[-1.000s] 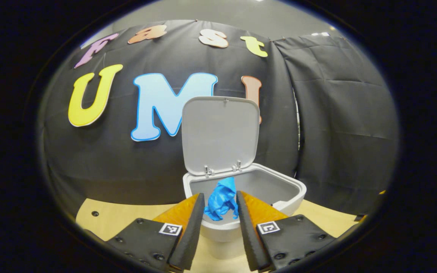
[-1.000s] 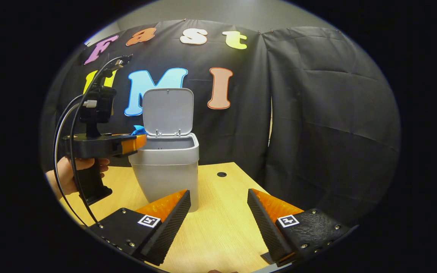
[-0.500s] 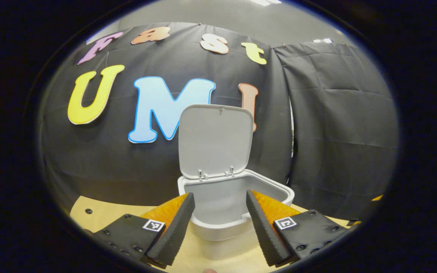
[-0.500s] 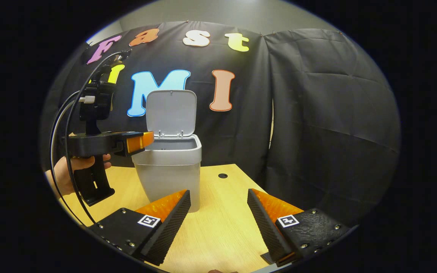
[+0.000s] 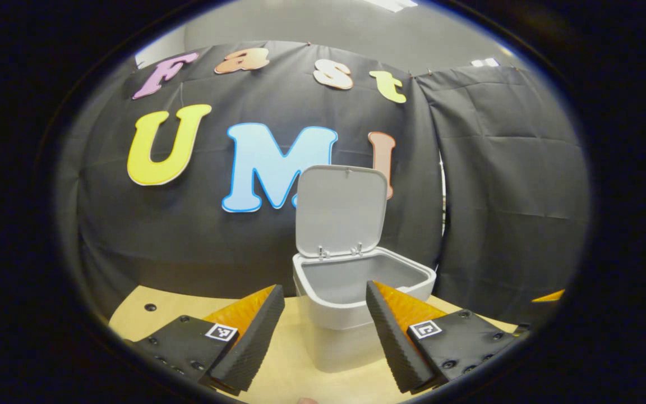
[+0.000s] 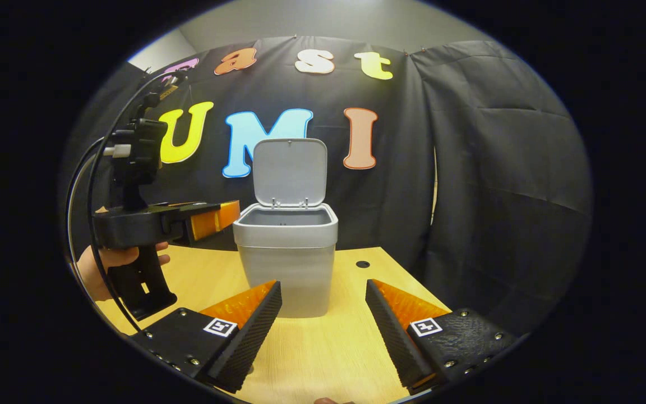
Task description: Press the lid of the desktop garbage bin to open it, pick up the crumpled paper on the desktop and throw it into the bin, then pick up the pop can on the desktop and drop it into the bin, and finally close the garbage bin lid.
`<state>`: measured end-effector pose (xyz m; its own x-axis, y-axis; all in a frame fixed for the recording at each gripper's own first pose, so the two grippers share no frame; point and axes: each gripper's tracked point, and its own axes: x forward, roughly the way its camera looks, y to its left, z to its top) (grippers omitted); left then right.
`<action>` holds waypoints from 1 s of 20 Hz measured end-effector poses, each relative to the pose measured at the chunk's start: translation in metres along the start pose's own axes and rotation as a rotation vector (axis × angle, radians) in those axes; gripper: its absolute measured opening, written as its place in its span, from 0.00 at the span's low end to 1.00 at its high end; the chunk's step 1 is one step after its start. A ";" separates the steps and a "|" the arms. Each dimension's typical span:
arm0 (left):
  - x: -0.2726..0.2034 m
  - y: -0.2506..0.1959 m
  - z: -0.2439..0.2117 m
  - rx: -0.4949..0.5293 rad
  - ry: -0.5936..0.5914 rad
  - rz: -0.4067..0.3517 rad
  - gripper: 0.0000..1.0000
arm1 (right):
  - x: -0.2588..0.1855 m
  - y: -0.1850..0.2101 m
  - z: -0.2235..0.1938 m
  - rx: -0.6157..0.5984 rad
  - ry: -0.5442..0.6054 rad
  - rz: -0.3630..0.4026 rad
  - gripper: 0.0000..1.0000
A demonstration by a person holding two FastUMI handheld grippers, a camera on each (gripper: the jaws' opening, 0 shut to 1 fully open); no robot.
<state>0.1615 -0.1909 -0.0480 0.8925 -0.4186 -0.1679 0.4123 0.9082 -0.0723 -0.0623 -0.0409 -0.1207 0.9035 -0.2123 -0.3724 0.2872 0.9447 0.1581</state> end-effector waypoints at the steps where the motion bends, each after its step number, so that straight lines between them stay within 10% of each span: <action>1: -0.007 0.004 -0.001 0.000 0.003 0.012 0.96 | 0.000 0.004 0.000 -0.004 -0.002 0.015 0.96; 20: -0.156 0.100 -0.020 -0.021 -0.023 0.239 0.96 | -0.006 0.094 -0.032 -0.071 0.096 0.265 0.96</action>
<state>0.0598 -0.0343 -0.0484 0.9682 -0.1917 -0.1605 0.1853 0.9812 -0.0540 -0.0515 0.0569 -0.1328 0.9090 0.0656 -0.4117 0.0191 0.9800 0.1983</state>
